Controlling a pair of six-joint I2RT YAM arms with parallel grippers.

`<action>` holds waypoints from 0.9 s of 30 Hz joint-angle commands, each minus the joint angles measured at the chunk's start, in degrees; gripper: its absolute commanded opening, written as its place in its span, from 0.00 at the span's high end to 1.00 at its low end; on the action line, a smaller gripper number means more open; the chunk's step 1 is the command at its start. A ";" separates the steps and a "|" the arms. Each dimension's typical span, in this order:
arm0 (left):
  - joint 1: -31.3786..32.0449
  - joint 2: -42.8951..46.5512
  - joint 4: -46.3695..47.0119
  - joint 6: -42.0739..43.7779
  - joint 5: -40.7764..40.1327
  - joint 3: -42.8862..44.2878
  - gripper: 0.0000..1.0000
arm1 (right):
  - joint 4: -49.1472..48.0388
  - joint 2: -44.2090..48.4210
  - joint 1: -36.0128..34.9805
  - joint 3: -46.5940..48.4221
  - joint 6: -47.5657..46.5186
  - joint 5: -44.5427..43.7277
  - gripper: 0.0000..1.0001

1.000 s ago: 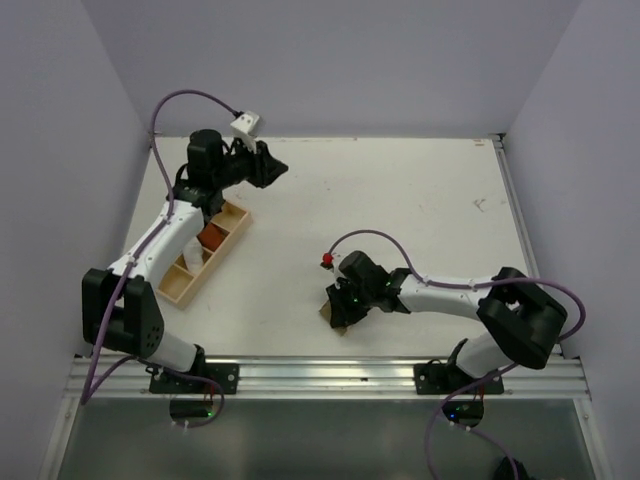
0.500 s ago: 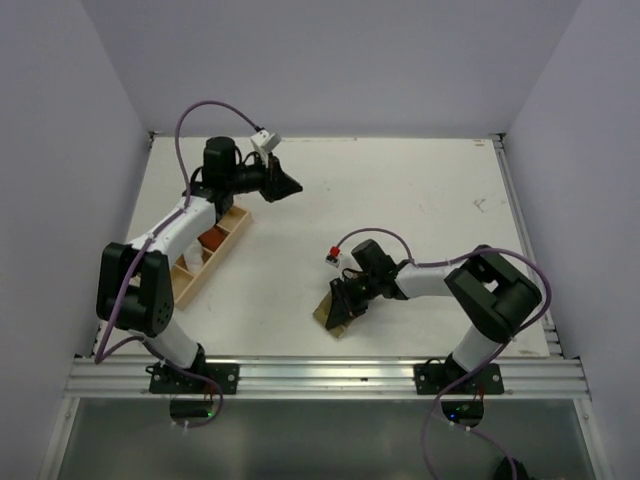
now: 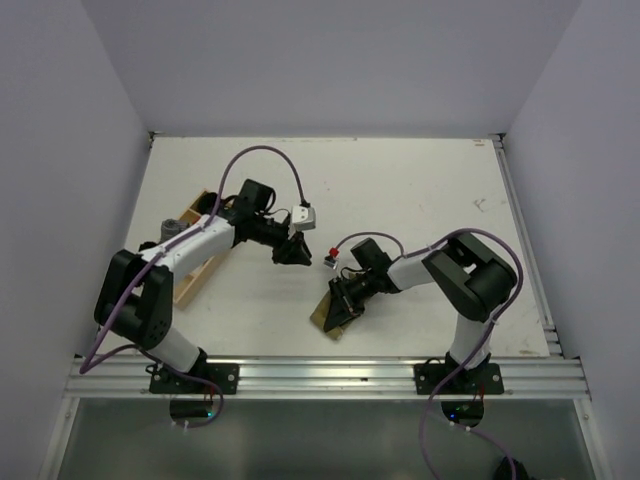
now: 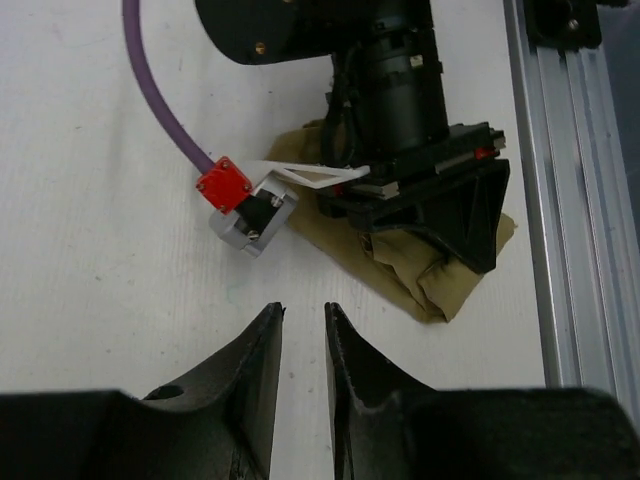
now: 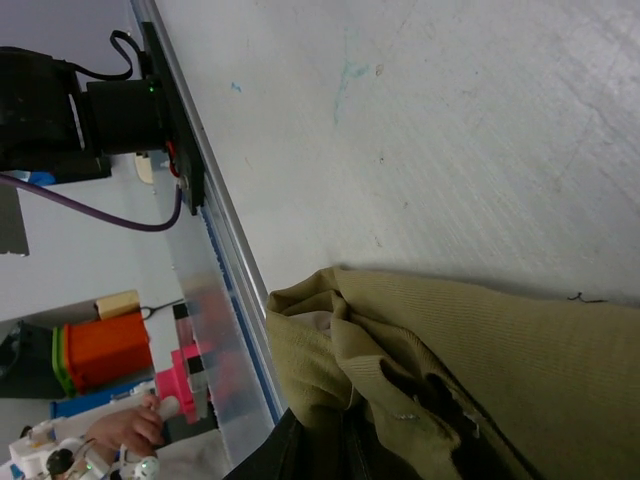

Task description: Roll the underwear

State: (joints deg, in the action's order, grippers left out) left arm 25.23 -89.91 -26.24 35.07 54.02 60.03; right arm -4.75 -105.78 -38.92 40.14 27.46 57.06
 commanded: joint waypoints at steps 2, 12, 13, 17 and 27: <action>1.48 -2.98 -6.53 15.00 5.83 0.79 0.72 | -2.63 -2.77 0.33 0.20 1.01 0.25 0.87; 7.01 -12.22 -11.55 21.44 8.56 3.25 0.70 | -5.35 -5.58 2.00 -0.32 1.18 2.97 0.86; 7.46 -12.66 -11.55 21.71 8.47 3.25 0.70 | -5.96 -5.75 2.44 -0.59 1.89 3.23 0.86; 9.22 -12.75 -11.47 22.59 7.24 1.85 0.69 | -7.38 -6.28 2.88 -0.59 2.33 3.41 0.86; 13.17 -10.55 -9.79 21.62 7.85 -2.37 0.65 | -6.67 -6.72 3.76 -0.24 1.80 3.24 0.85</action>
State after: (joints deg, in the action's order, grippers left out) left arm 36.97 -102.54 -36.80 54.89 59.02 58.48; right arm -10.52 -111.39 -35.83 40.14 30.63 65.01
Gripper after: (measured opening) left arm 0.348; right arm 0.215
